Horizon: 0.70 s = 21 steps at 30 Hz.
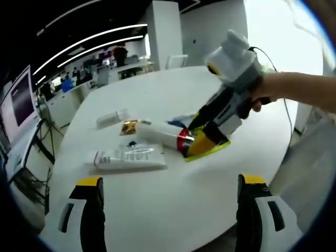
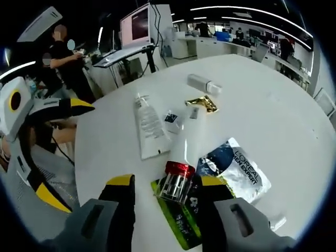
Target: Arrange the skincare products in the storage area until every visible bottle or jar stands upright without overlapping.
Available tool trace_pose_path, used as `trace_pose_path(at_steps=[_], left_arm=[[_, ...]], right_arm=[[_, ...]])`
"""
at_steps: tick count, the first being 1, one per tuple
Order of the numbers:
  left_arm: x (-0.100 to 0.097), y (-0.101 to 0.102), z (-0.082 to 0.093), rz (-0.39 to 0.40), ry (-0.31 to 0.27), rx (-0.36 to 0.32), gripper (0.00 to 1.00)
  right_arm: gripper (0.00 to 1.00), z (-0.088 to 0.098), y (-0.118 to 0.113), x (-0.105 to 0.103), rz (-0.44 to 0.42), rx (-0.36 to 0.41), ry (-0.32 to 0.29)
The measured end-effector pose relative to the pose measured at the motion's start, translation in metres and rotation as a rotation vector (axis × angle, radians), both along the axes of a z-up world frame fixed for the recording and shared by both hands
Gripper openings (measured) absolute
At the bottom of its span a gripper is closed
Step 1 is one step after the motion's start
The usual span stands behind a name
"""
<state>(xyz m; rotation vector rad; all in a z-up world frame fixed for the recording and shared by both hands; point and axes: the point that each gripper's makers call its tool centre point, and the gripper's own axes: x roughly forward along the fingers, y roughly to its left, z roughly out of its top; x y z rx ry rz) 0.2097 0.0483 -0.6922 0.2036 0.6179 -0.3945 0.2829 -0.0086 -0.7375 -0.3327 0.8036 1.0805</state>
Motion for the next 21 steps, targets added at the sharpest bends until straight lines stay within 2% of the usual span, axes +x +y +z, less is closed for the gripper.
trace_pose_path(at_steps=[12, 16, 21], left_arm=[[0.0, -0.001, -0.001, -0.007, 0.005, -0.003, 0.99], [-0.001, -0.002, -0.001, -0.01, 0.007, -0.002, 0.99], [0.0, 0.0, 0.0, -0.004, 0.002, -0.001, 0.99]], right_arm=[[0.45, -0.015, 0.003, 0.009, 0.027, -0.064, 0.001], [0.44, -0.021, 0.003, 0.012, 0.037, -0.078, 0.018], [0.4, -0.023, 0.002, 0.016, 0.049, -0.093, 0.029]])
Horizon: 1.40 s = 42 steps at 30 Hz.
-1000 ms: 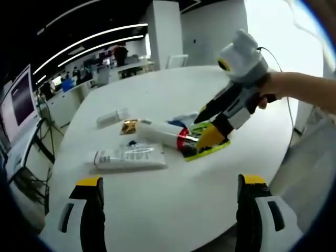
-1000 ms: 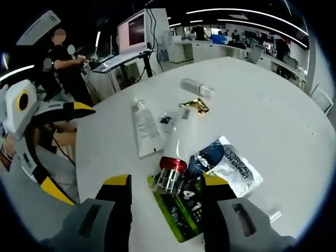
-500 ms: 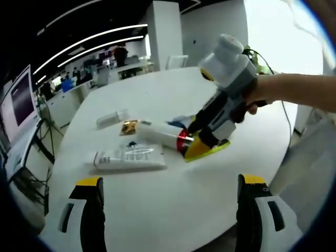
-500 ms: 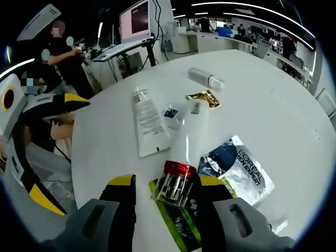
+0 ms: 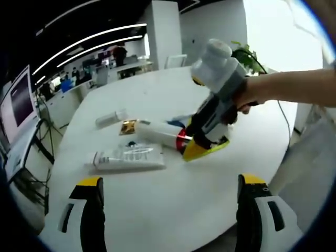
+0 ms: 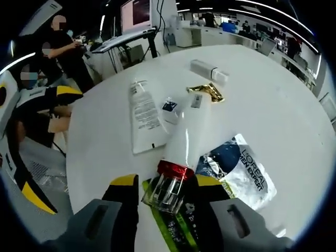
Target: Arrange the skincare products in the storage area until every visible bottle or jar stands upright without overlapping.
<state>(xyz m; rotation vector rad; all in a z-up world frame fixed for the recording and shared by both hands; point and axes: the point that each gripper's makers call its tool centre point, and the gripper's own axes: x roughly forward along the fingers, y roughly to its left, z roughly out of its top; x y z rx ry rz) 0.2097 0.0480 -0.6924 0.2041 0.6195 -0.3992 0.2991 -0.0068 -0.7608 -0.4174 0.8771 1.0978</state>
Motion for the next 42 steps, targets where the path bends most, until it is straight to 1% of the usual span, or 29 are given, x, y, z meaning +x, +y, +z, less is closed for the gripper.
trace_pose_path(at_steps=[2, 4, 6, 9, 10, 13, 14, 15, 16, 17, 19, 24, 27, 31, 35, 42], left_arm=[[-0.001, -0.003, 0.0, -0.011, 0.003, -0.011, 0.99], [-0.001, -0.003, -0.002, -0.014, 0.009, -0.003, 0.99], [-0.002, -0.003, -0.002, -0.018, 0.011, 0.003, 0.99], [-0.002, -0.002, -0.002, -0.015, 0.011, 0.003, 0.99], [-0.002, -0.002, -0.002, -0.014, 0.011, 0.003, 0.99], [-0.002, -0.001, -0.003, -0.013, 0.013, 0.006, 0.99], [-0.002, -0.001, -0.003, -0.016, 0.013, 0.008, 0.99], [-0.002, -0.002, -0.004, -0.018, 0.014, 0.01, 0.99], [-0.003, -0.002, -0.004, -0.018, 0.015, 0.011, 0.99], [-0.003, -0.002, -0.004, -0.019, 0.015, 0.012, 0.99], [-0.003, -0.001, -0.004, -0.018, 0.016, 0.016, 0.99], [-0.004, -0.004, -0.007, -0.032, 0.026, 0.024, 0.99], [-0.003, -0.004, -0.007, -0.034, 0.022, 0.028, 0.99], [-0.002, -0.002, -0.006, -0.025, 0.015, 0.027, 0.99], [-0.003, -0.003, -0.006, -0.03, 0.017, 0.033, 0.99], [-0.004, -0.002, -0.006, -0.032, 0.009, 0.048, 0.99]], right_arm=[[0.39, 0.0, -0.001, 0.0, 0.004, -0.002, 0.009], [0.38, 0.0, -0.002, -0.002, 0.004, -0.022, 0.018], [0.38, -0.002, -0.002, -0.004, 0.036, -0.053, -0.003], [0.38, -0.002, -0.003, -0.008, 0.058, -0.076, -0.019], [0.38, -0.003, -0.002, -0.004, 0.082, -0.093, -0.039], [0.38, -0.004, -0.003, -0.005, 0.101, -0.123, -0.074], [0.38, -0.004, -0.004, -0.006, 0.061, -0.131, -0.064], [0.38, -0.004, -0.003, -0.004, 0.054, -0.131, -0.066], [0.38, -0.005, -0.002, -0.003, 0.062, -0.132, -0.077], [0.39, -0.005, -0.002, -0.004, 0.072, -0.142, -0.101], [0.39, -0.006, -0.002, -0.007, 0.09, -0.158, -0.12], [0.38, -0.006, -0.003, -0.004, 0.077, -0.153, -0.114], [0.35, -0.006, -0.004, 0.0, 0.025, -0.145, -0.109], [0.33, -0.007, -0.004, 0.003, 0.003, -0.134, -0.107], [0.31, -0.007, -0.004, 0.003, -0.001, -0.136, -0.098], [0.29, -0.004, -0.009, 0.001, -0.02, -0.107, -0.093]])
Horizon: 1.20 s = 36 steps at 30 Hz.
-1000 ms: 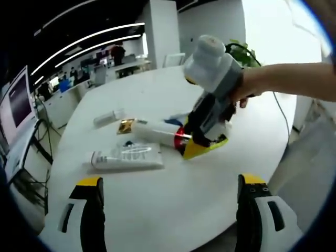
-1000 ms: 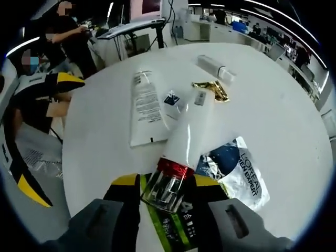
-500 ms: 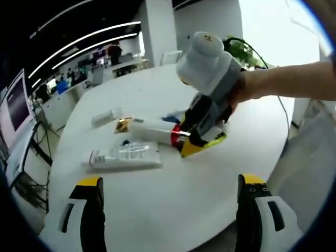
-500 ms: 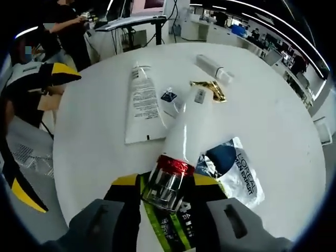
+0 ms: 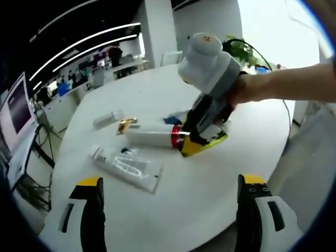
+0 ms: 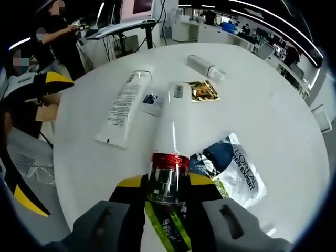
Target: Arrange the skincare products in the storage area until every visible bottle or jar stands upright without overlapping.
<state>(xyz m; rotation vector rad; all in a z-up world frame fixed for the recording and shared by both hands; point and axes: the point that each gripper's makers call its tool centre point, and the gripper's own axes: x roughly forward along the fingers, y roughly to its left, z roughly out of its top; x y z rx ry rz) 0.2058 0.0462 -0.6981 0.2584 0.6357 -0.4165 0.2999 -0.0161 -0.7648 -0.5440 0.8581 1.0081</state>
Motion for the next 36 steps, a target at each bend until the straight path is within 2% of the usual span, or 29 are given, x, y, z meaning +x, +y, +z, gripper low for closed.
trace_pose_path(at_steps=[9, 12, 16, 19, 23, 25, 31, 34, 36], left_arm=[[-0.002, -0.002, 0.001, -0.004, 0.0, -0.005, 0.99], [-0.004, -0.003, 0.003, -0.013, 0.004, -0.013, 0.99], [-0.004, -0.003, 0.008, -0.022, 0.0, 0.01, 0.99], [-0.001, 0.002, 0.017, -0.019, -0.031, 0.037, 0.99], [0.009, 0.007, 0.027, -0.086, -0.077, 0.125, 0.98], [0.015, 0.006, 0.029, -0.115, -0.091, 0.139, 0.97], [0.033, 0.007, 0.037, -0.138, -0.128, 0.147, 0.95], [0.037, 0.0, 0.037, -0.171, -0.137, 0.148, 0.93], [0.039, -0.003, 0.035, -0.226, -0.143, 0.173, 0.92]], right_arm=[[0.27, 0.007, -0.008, -0.003, 0.001, -0.004, 0.007], [0.27, 0.013, -0.008, -0.002, 0.013, 0.0, -0.009], [0.27, 0.02, -0.009, -0.002, 0.033, -0.003, -0.036], [0.27, 0.023, -0.01, 0.0, 0.049, -0.008, -0.059], [0.27, 0.027, -0.011, -0.003, 0.082, -0.026, -0.11], [0.27, 0.031, -0.012, -0.006, 0.092, -0.027, -0.125], [0.27, 0.042, -0.016, -0.009, 0.124, -0.03, -0.172], [0.27, 0.048, -0.017, -0.013, 0.15, -0.04, -0.205], [0.27, 0.052, -0.017, -0.013, 0.178, -0.061, -0.234]])
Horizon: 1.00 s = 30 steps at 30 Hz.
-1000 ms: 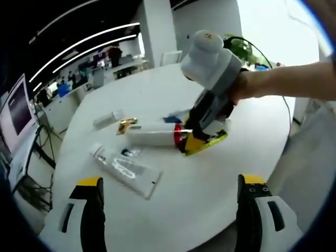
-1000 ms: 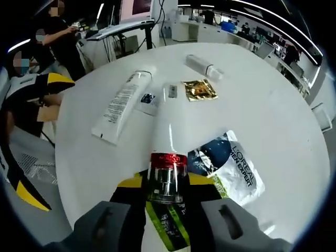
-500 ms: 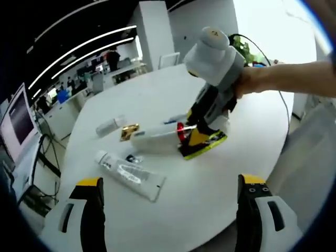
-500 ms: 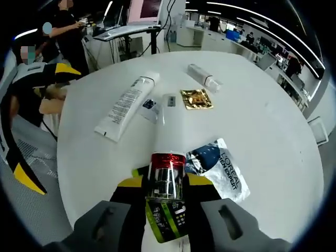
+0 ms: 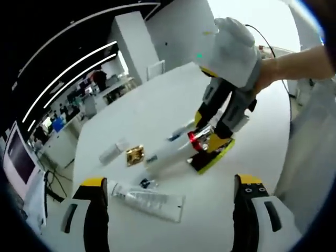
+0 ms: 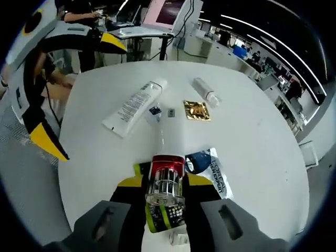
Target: Arrange the skincare products in the storage area until every visible bottle or jar stands upright without overlapping.
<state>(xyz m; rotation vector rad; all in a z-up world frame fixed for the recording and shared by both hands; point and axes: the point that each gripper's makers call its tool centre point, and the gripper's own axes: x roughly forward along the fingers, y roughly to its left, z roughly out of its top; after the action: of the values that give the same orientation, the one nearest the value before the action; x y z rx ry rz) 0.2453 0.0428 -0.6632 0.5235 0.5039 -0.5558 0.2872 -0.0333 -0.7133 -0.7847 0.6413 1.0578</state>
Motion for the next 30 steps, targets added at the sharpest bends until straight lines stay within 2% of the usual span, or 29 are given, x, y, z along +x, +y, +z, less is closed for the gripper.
trace_pose_path(at_steps=[6, 9, 12, 13, 18, 23, 27, 30], left_arm=[[0.008, -0.006, -0.004, -0.067, -0.038, 0.037, 0.91], [0.01, -0.008, -0.007, -0.09, -0.035, 0.024, 0.9], [0.015, -0.009, -0.012, -0.101, -0.041, 0.017, 0.89], [0.014, -0.012, -0.016, -0.133, -0.033, 0.021, 0.87], [0.019, -0.019, -0.018, -0.176, -0.071, 0.032, 0.85], [0.028, -0.024, -0.022, -0.262, -0.091, 0.124, 0.85], [0.036, -0.029, -0.019, -0.296, -0.155, 0.196, 0.79], [0.038, -0.034, -0.024, -0.316, -0.146, 0.213, 0.72]], right_arm=[[0.27, 0.005, -0.003, -0.002, 0.053, -0.046, -0.071], [0.27, 0.01, -0.002, -0.006, 0.086, -0.065, -0.105], [0.27, 0.013, 0.0, -0.009, 0.105, -0.069, -0.124], [0.27, 0.013, 0.0, -0.009, 0.113, -0.073, -0.13], [0.27, 0.016, 0.0, -0.012, 0.128, -0.074, -0.145], [0.27, 0.018, 0.001, -0.016, 0.155, -0.094, -0.167], [0.27, 0.021, 0.0, -0.019, 0.165, -0.095, -0.177], [0.27, 0.023, 0.001, -0.021, 0.175, -0.099, -0.188]])
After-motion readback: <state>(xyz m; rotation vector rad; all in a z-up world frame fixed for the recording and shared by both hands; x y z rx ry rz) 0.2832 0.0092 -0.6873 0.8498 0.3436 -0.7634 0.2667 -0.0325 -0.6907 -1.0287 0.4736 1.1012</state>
